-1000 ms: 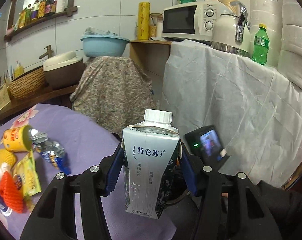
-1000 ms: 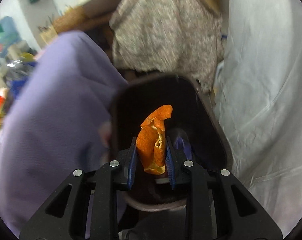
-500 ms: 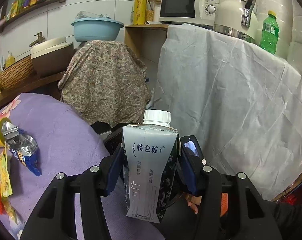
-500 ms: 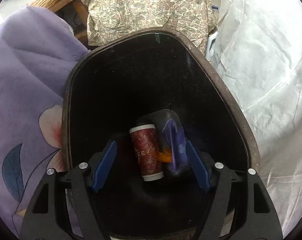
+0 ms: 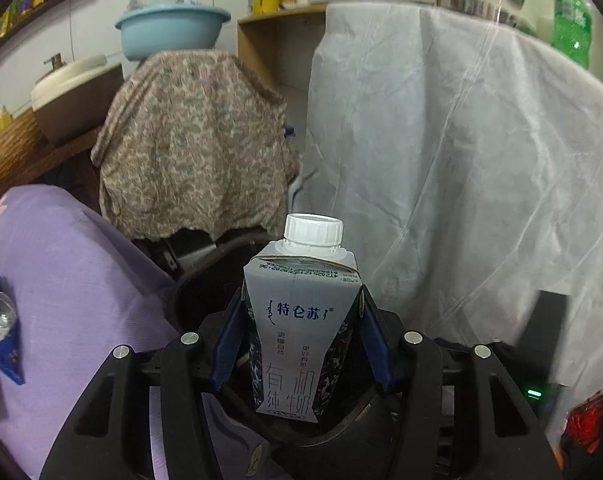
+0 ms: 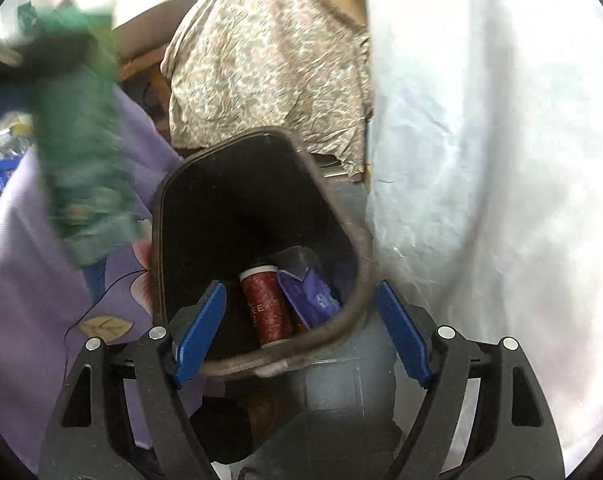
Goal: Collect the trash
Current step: 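Drop the orange peel into the bin with the right gripper while the left drops the milk carton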
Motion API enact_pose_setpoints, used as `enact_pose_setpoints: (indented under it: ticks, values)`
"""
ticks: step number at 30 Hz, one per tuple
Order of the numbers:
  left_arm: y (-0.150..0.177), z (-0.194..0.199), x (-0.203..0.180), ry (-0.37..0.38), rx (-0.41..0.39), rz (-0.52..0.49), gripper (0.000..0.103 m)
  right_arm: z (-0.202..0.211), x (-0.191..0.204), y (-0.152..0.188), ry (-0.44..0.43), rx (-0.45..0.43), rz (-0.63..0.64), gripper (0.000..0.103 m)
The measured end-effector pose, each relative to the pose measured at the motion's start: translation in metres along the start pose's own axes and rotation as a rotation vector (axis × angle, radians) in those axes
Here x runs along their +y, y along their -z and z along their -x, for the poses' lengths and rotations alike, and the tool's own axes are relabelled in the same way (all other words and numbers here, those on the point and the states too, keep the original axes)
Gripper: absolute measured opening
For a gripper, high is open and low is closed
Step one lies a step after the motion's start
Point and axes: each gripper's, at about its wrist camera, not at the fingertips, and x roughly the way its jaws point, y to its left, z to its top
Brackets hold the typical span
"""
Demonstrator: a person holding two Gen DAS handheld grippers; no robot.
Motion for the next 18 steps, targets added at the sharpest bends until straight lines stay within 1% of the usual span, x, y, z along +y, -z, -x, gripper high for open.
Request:
enact_pose_setpoints:
  ticks: [4, 5, 8, 9, 10, 12, 15, 18]
  values:
    - [0.002, -0.028, -0.001, 0.018, 0.097, 0.021, 0.053, 0.013, -0.002, 0.011, 0.020, -0.016, 0.002, 0.078]
    - [0.002, -0.032, -0.001, 0.019, 0.107, 0.028, 0.053, 0.016, -0.003, 0.014, 0.025, -0.019, -0.003, 0.078]
    - [0.002, -0.038, -0.001, -0.002, 0.104, 0.025, 0.053, 0.019, -0.005, 0.022, 0.021, -0.018, -0.017, 0.078]
    - [0.002, -0.040, -0.002, -0.004, 0.113, 0.021, 0.057, 0.020, -0.005, 0.024, 0.019, -0.016, -0.016, 0.078]
    - [0.003, -0.042, -0.002, -0.005, 0.125, 0.016, 0.067, 0.022, -0.005, 0.026, 0.021, -0.015, -0.012, 0.078]
    - [0.005, -0.041, -0.002, -0.010, 0.124, 0.008, 0.078, 0.024, -0.005, 0.027, 0.029, -0.018, -0.006, 0.078]
    - [0.007, -0.037, -0.001, -0.025, 0.114, 0.006, 0.083, 0.025, -0.006, 0.027, 0.027, -0.023, -0.017, 0.078]
    - [0.006, -0.028, 0.002, -0.017, 0.106, 0.027, 0.087, 0.027, -0.006, 0.027, 0.021, -0.026, -0.023, 0.078]
